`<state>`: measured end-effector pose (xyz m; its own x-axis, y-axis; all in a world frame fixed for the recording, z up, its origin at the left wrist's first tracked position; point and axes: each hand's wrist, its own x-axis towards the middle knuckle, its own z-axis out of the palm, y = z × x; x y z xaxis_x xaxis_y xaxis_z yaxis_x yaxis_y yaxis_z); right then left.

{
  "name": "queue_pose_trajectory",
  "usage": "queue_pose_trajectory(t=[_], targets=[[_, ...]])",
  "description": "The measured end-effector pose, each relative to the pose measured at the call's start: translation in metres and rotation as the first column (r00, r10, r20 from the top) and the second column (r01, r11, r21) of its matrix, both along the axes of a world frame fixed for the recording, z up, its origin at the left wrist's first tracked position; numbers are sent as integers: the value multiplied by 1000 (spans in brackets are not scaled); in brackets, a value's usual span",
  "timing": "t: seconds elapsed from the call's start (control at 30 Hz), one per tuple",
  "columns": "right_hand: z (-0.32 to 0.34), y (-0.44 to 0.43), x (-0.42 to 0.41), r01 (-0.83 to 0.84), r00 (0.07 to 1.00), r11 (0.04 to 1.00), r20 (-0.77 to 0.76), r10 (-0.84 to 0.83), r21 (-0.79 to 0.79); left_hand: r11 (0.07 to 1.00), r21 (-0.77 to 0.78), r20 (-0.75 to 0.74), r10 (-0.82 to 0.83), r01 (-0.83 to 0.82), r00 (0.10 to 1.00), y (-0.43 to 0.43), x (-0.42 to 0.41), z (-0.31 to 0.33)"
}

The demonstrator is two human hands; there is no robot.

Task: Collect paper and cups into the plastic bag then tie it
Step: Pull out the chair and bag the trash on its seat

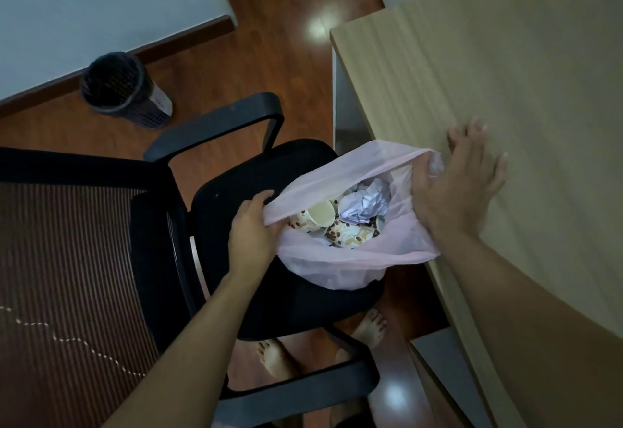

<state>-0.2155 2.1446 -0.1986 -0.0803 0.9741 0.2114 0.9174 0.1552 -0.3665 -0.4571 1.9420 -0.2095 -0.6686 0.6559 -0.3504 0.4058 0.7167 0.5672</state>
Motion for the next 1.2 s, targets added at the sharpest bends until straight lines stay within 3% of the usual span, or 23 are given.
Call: queue_pose_trajectory(t=[0.1, 0.23, 0.4, 0.5, 0.73, 0.93, 1.2], targets=[[-3, 1, 2, 0, 990, 1000, -141, 0, 0, 990, 106, -51, 102, -96, 993, -4, 3, 4], [-1, 2, 6, -34, 975, 999, -223, 25, -35, 974, 87, 21, 208, -209, 978, -1, 9, 25], [24, -4, 31, -198, 956, 950, -262, 133, -241, 965, 117, 93, 226, -237, 970, -9, 10, 75], [62, -13, 41, -149, 952, 901, -306, 19, -408, 971, 132, 71, 189, -197, 979, -13, 8, 121], [194, -46, 30, -215, 930, 857, -365, 34, -469, 965, 193, -4, 183, -179, 983, -12, -10, 259], [308, -21, 47, -251, 807, 757, -561, -181, -604, 934, 356, -17, 45, -36, 999, 2, -8, 366], [413, 24, 142, -308, 619, 771, -733, -283, -557, 876, 479, 88, -115, 59, 989, 67, 65, 431]])
